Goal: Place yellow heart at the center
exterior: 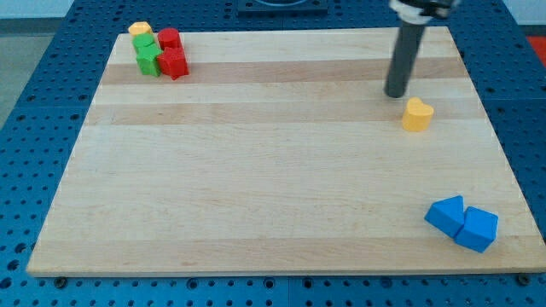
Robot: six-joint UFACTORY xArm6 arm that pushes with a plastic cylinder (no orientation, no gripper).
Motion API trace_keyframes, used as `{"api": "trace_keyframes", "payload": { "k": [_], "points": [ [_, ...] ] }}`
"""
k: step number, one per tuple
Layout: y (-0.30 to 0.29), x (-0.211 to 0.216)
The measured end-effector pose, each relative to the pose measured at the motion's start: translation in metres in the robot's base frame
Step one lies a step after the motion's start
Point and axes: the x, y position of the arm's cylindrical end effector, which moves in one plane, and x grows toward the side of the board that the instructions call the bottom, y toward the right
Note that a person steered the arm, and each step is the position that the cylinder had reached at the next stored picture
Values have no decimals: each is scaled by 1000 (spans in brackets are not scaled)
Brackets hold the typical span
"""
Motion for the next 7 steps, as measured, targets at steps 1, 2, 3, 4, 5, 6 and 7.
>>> {"api": "trace_keyframes", "payload": {
  "k": [1, 2, 3, 4, 5, 6, 7],
  "points": [
    [39, 12],
    [53, 35],
    [53, 46],
    [41, 46],
    [24, 46],
    [4, 55],
    [-7, 72]
  ]
}}
